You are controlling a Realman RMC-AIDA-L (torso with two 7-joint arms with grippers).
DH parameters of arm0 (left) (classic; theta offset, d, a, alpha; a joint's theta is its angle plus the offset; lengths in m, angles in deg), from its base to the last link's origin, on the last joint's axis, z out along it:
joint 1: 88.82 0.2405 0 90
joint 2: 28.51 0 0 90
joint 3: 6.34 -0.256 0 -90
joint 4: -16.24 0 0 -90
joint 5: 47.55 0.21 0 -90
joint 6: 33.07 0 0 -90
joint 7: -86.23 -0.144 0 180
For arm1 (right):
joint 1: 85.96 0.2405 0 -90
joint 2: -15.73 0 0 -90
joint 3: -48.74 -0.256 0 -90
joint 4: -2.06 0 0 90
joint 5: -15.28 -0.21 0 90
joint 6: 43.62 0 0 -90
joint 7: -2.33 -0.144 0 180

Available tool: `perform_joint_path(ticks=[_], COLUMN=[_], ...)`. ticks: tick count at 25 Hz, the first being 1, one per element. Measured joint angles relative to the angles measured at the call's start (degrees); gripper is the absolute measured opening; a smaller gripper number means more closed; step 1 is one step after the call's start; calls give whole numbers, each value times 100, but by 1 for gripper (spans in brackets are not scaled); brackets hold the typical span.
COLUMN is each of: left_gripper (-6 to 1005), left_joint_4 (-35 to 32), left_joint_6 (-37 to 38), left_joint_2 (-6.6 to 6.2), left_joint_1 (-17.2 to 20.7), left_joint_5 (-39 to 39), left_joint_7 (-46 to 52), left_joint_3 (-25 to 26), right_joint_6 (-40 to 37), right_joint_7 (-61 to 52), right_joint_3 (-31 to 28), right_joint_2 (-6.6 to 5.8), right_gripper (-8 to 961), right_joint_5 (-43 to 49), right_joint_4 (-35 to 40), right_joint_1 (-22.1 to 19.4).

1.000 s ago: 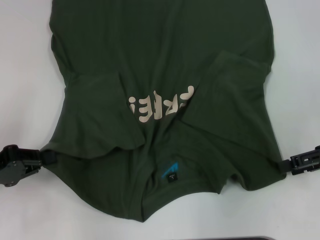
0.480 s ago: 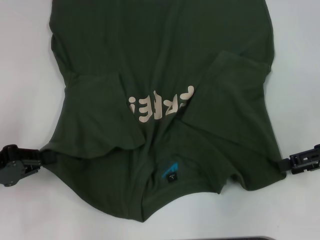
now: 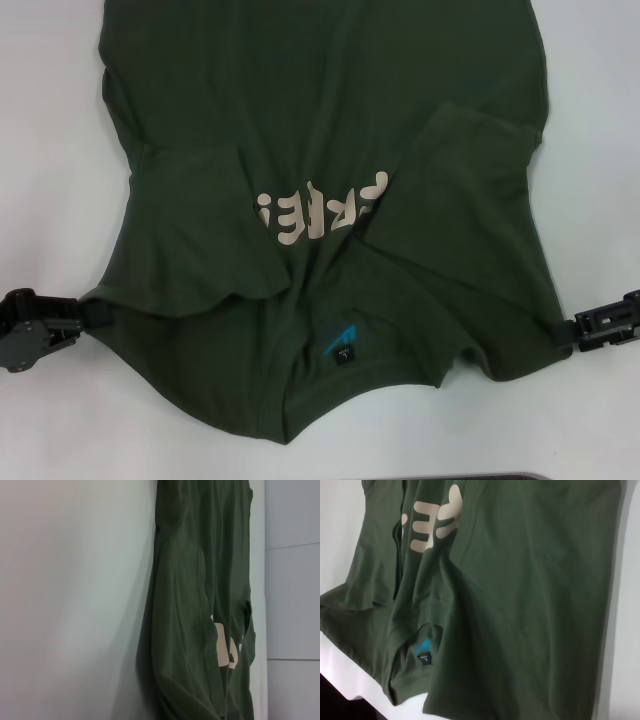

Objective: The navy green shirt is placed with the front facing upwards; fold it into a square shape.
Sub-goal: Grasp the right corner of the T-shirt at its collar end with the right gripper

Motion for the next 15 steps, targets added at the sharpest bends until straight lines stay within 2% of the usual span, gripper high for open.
perform_joint_path(ticks=[15], left_gripper=[29], left_joint_4=[-7], left_joint_6=[-48], left_joint_2=[9], left_joint_1=[4], left_joint_5=[0], left_joint_7=[0], left_joint_3=[0], right_joint_6=[115], right_joint_7=[-139], right_joint_3=[210], right_joint_2=[62], right_gripper=[776], right_joint_5=[-13], right_joint_4=[-20], right_joint_1=[82])
